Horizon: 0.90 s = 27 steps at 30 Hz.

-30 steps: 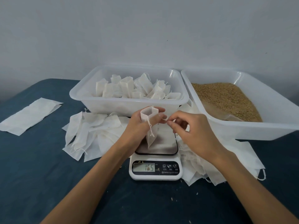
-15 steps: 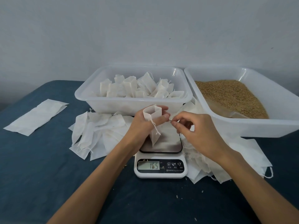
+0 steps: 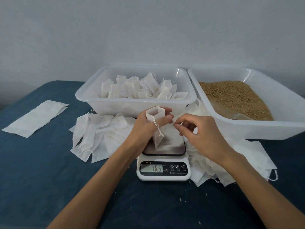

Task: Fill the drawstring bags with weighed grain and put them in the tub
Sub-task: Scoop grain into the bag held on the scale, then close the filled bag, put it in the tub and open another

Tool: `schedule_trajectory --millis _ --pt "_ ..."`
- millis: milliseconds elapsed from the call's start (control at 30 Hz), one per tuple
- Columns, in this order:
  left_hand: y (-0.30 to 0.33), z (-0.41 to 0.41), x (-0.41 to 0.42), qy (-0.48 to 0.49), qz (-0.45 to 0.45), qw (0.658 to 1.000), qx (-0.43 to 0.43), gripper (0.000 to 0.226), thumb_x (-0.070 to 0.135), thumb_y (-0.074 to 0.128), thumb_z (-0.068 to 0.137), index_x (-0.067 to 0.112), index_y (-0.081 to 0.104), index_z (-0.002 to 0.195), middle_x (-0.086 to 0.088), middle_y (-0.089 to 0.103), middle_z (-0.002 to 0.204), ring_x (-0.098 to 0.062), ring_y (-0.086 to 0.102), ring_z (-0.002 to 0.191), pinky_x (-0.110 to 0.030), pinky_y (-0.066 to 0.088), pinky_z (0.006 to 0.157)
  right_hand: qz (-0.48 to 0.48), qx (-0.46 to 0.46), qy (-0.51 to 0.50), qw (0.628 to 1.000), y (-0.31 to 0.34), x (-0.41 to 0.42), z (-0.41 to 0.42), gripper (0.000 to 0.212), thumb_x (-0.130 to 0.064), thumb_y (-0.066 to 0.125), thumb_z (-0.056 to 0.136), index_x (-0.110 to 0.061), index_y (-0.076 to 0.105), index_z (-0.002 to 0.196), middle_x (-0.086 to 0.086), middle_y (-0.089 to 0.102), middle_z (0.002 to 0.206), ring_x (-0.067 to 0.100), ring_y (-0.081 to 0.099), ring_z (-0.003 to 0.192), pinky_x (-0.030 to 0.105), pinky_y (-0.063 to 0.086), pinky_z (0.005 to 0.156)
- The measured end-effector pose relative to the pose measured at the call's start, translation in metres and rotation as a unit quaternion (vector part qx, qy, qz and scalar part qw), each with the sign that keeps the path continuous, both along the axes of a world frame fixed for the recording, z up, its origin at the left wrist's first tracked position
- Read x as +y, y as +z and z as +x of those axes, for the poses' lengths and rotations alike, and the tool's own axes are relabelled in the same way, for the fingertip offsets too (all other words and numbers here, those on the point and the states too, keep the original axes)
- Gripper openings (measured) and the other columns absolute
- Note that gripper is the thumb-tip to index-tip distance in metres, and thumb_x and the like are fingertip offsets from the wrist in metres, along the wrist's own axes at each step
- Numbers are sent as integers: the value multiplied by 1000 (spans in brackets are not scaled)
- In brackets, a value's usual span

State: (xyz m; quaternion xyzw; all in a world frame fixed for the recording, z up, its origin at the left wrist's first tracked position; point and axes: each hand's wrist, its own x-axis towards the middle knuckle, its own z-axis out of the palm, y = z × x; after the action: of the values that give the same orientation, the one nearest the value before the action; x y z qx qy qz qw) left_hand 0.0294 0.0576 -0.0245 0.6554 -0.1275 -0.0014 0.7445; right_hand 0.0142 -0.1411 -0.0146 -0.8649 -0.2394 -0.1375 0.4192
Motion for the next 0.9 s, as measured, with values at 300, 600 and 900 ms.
schedule_trajectory --millis 300,600,900 --pt "13 14 7 28 -3 999 -27 29 22 47 111 10 74 109 -8 76 96 -23 73 97 -39 55 91 41 4 -5 999 3 -2 1 6 -21 71 94 -23 73 89 -6 68 67 18 65 63 36 53 68" --pt "85 79 37 120 -6 992 -21 27 17 47 111 8 72 105 -5 74 95 -22 70 94 -39 54 97 80 1 -11 997 4 -6 5 4 -23 71 94 -24 74 90 -8 69 67 16 66 64 32 54 66" --pt "73 104 31 174 117 977 30 29 8 39 109 5 68 108 -16 71 105 -26 69 100 -38 53 85 92 -6 -15 996 6 -8 7 7 -23 71 94 -25 72 87 -9 68 66 16 66 63 30 53 64"
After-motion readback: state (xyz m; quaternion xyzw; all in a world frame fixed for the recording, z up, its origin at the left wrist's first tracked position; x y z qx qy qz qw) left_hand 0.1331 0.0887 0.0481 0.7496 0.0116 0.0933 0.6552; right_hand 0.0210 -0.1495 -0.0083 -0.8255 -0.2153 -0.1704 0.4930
